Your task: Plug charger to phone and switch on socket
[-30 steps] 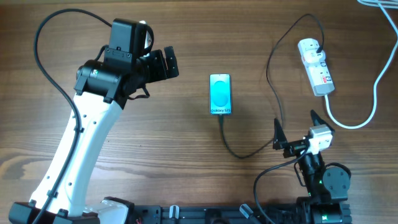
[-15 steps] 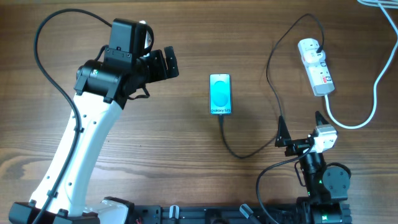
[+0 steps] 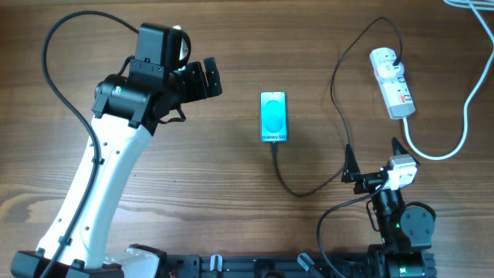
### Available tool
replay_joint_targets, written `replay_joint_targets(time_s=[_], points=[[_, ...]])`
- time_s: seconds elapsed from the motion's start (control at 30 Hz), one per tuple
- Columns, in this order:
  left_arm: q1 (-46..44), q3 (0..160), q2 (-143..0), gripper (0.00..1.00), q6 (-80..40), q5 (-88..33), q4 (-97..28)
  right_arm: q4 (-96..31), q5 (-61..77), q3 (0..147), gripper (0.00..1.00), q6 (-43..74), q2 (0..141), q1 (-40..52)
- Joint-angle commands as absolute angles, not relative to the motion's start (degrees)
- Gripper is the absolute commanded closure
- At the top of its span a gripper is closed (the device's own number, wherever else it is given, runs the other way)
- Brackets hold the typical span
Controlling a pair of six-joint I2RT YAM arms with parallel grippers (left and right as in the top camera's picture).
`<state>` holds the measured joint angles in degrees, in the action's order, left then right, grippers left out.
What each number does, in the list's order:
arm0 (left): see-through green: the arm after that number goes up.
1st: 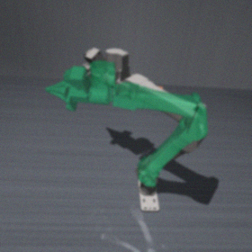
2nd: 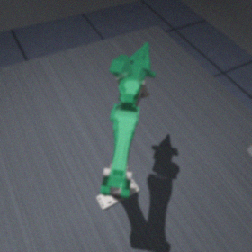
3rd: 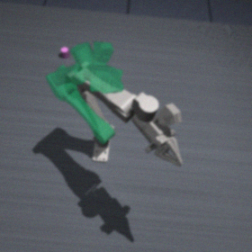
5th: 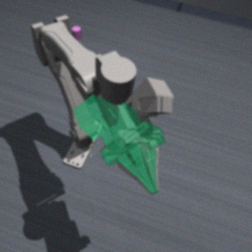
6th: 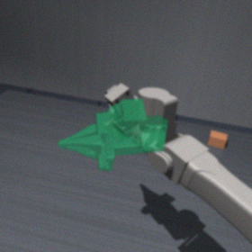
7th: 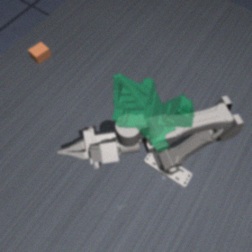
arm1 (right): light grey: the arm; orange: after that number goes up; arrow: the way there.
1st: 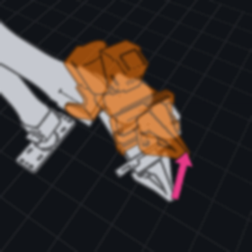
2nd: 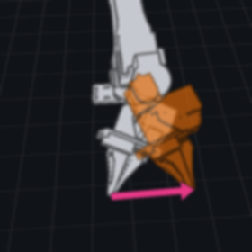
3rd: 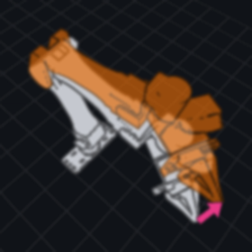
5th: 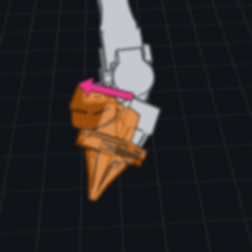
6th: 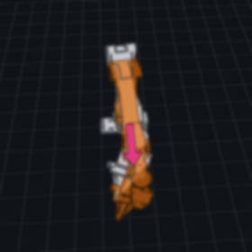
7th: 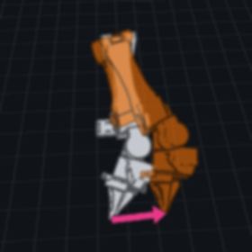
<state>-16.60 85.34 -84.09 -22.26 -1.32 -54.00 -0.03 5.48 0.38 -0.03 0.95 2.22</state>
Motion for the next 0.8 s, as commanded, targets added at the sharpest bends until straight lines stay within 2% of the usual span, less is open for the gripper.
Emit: replay_joint_targets(time_s=[0.0, 0.77], points=[[-16.5, 85.3, -84.0, 0.00, -23.0, -0.8, -53.9, -0.1, 4.6, 0.3, 0.00, 0.9, 0.2, 2.4], [-16.5, 85.3, -84.0, 0.00, -23.0, -0.8, -53.9, 0.1, 4.7, 0.3, 0.00, 0.1, 0.2, 2.4]])
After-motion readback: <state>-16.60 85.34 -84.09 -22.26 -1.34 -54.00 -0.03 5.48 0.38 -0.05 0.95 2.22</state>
